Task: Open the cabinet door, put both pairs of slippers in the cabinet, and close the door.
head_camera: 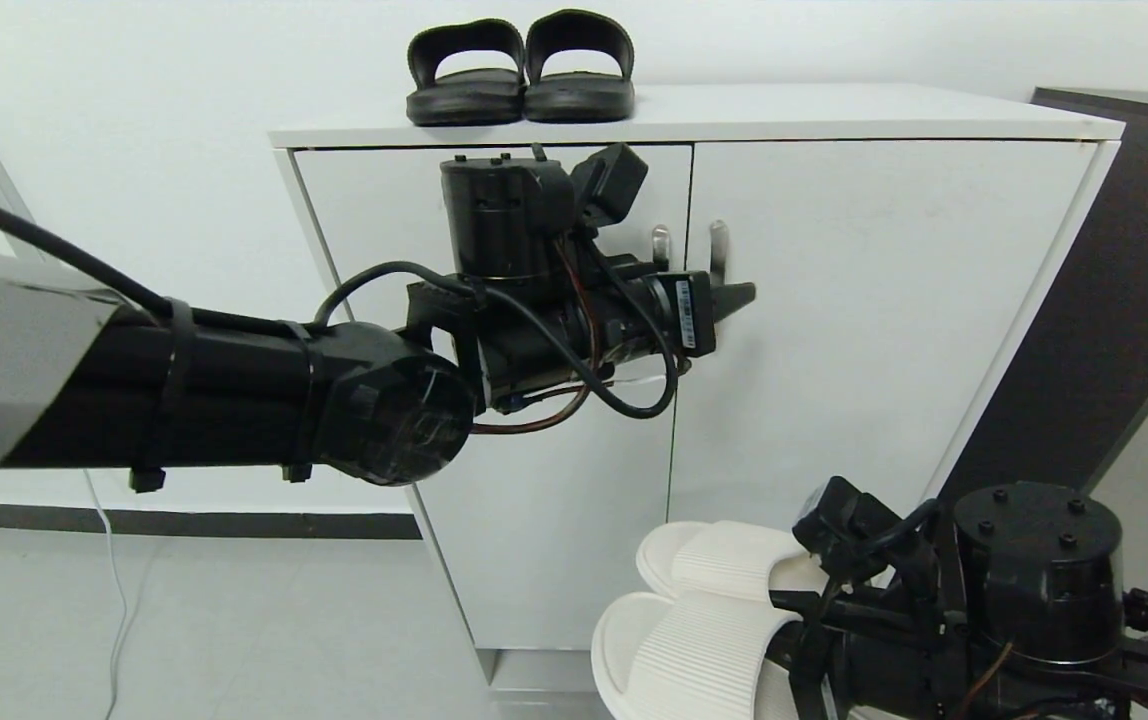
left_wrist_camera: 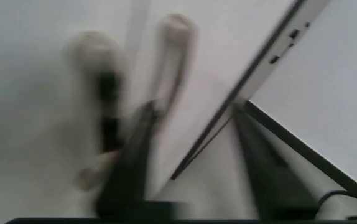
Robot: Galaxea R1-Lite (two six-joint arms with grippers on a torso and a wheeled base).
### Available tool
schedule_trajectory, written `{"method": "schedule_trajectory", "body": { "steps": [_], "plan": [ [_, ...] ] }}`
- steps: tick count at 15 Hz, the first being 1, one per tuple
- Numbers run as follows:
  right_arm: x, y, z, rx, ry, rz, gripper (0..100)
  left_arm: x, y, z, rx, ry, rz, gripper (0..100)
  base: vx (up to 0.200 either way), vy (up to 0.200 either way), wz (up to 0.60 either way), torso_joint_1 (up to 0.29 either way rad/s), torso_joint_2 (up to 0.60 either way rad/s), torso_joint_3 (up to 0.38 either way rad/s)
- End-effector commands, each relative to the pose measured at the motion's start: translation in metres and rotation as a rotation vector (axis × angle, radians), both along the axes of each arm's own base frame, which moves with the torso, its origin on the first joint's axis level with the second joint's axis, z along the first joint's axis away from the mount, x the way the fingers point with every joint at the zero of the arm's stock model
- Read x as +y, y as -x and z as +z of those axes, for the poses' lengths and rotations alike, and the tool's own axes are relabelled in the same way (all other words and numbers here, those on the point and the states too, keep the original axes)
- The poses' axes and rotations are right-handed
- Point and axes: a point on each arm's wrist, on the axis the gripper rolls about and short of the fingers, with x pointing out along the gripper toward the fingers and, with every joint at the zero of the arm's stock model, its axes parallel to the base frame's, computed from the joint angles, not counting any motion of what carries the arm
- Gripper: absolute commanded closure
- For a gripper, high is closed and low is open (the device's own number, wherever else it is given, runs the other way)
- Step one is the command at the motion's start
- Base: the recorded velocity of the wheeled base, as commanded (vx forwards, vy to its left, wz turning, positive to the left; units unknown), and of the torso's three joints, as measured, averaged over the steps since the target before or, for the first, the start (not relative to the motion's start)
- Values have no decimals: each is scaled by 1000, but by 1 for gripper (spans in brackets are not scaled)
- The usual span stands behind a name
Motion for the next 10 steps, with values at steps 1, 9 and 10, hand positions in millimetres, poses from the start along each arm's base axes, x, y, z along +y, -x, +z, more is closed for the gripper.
{"method": "schedule_trajectory", "body": {
  "steps": [1, 9, 10],
  "plan": [
    [-1, 1, -1, 1, 2, 1, 100, 0, 2, 1, -1, 3, -11, 100, 0, 0, 0, 0, 0, 0],
    [-9, 13, -4, 7, -29, 114, 100, 8, 27, -4, 17, -15, -37, 100, 0, 0, 0, 0, 0, 0],
    [-9, 15, -5, 9, -32, 126, 100, 9, 33, -4, 13, -11, -45, 100, 0, 0, 0, 0, 0, 0]
  ]
}}
